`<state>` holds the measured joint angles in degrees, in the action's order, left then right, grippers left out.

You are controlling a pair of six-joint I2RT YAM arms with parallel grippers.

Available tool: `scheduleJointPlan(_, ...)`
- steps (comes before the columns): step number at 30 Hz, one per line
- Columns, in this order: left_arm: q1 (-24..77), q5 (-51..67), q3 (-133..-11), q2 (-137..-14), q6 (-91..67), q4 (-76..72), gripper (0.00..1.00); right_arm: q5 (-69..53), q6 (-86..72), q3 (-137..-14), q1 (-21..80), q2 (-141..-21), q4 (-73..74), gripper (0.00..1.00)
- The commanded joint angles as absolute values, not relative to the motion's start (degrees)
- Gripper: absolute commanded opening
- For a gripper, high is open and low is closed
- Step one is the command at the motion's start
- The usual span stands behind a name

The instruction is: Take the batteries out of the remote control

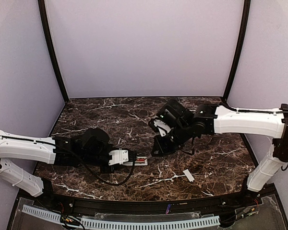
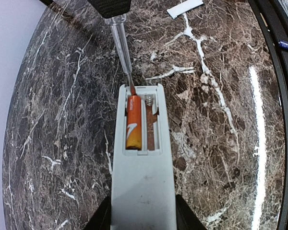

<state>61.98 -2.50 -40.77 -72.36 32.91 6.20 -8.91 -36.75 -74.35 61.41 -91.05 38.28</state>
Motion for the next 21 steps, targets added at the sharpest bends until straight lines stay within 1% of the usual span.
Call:
scheduleJointPlan(1,62.5,0.7,-43.8,-71.8,33.4,-1.2,0.0,-11.2,-36.9,-78.4,64.3,-95.0,34.3,0.0)
scheduleJointPlan(5,62.5,0.7,-43.9,-71.9,33.3,-1.0,0.0,-11.7,-36.7,-79.7,64.7,-96.8,33.7,0.0)
scheduleJointPlan(8,62.6,0.6,-43.8,-71.9,33.3,-1.2,0.0,-13.0,-36.5,-78.1,64.8,-95.9,30.9,0.0)
scheduleJointPlan(14,62.5,0.8,-43.4,-71.3,32.9,-1.9,0.0,-16.3,-37.4,-71.0,63.4,-90.4,23.0,0.0)
scheduleJointPlan(21,62.5,1.9,-42.2,-69.9,32.7,-4.1,0.0,-21.4,-39.8,-59.5,60.3,-81.8,13.4,0.0)
